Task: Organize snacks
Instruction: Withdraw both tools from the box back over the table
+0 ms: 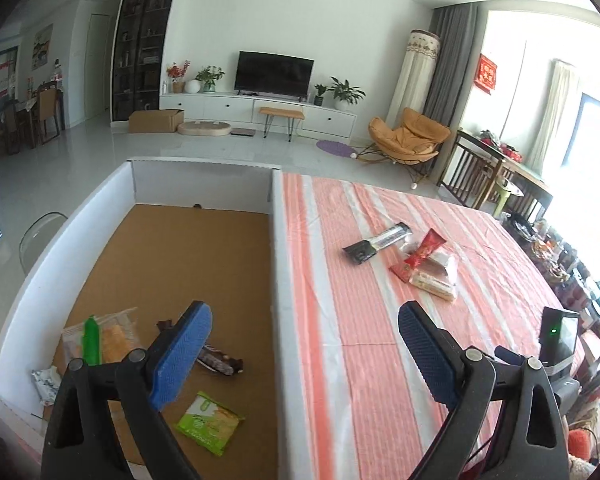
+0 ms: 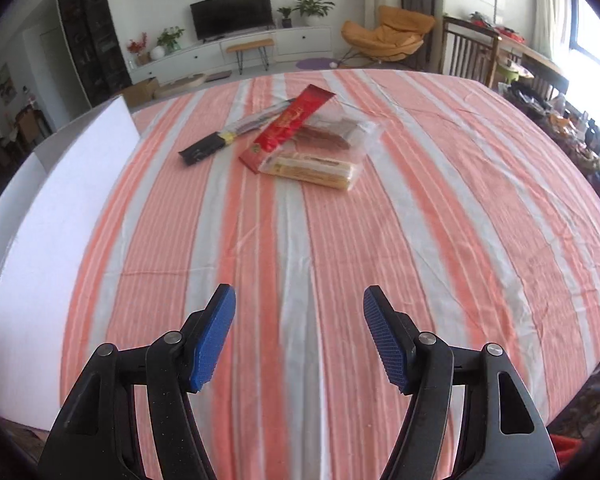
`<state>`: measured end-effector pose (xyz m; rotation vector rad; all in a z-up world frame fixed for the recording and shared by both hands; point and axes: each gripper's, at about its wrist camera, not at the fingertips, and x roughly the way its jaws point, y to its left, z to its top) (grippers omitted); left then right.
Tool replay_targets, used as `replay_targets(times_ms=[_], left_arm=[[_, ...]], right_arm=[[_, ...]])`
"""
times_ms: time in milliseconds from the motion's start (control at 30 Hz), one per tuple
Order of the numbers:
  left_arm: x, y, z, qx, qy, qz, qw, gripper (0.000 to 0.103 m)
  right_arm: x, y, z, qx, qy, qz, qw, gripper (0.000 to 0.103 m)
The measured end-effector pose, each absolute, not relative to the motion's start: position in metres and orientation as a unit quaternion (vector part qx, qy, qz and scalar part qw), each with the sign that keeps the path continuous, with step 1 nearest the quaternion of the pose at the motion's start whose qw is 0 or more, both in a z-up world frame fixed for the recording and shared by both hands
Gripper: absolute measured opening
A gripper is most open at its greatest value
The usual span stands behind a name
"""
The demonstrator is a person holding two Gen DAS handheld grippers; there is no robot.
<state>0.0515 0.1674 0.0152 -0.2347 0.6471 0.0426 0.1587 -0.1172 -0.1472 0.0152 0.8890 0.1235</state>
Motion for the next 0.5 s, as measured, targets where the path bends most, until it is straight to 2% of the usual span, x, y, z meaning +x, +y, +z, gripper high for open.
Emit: replay_targets(times_ms=[133, 267, 500], left_arm=[[0.071, 0.088, 0.016, -0.078, 0.335, -0.071, 0.936, 0.099], [0.099, 0.024, -0.012, -0.040, 0.376, -0.117, 0.918, 0.099], [0.152, -0.004, -0.092, 0.004, 0.417, -0.061, 0.907, 0.099]], right_arm=[[0.168, -0.167, -0.169, 0.028, 0.439, -0.009, 0.898, 0.070], [0.169, -0.192, -0.176, 0.082, 0.438, -0.025, 0.895, 0.070], [0.167, -0.199, -0.177, 0.098, 0.425, -0.044, 0.899, 0.070]])
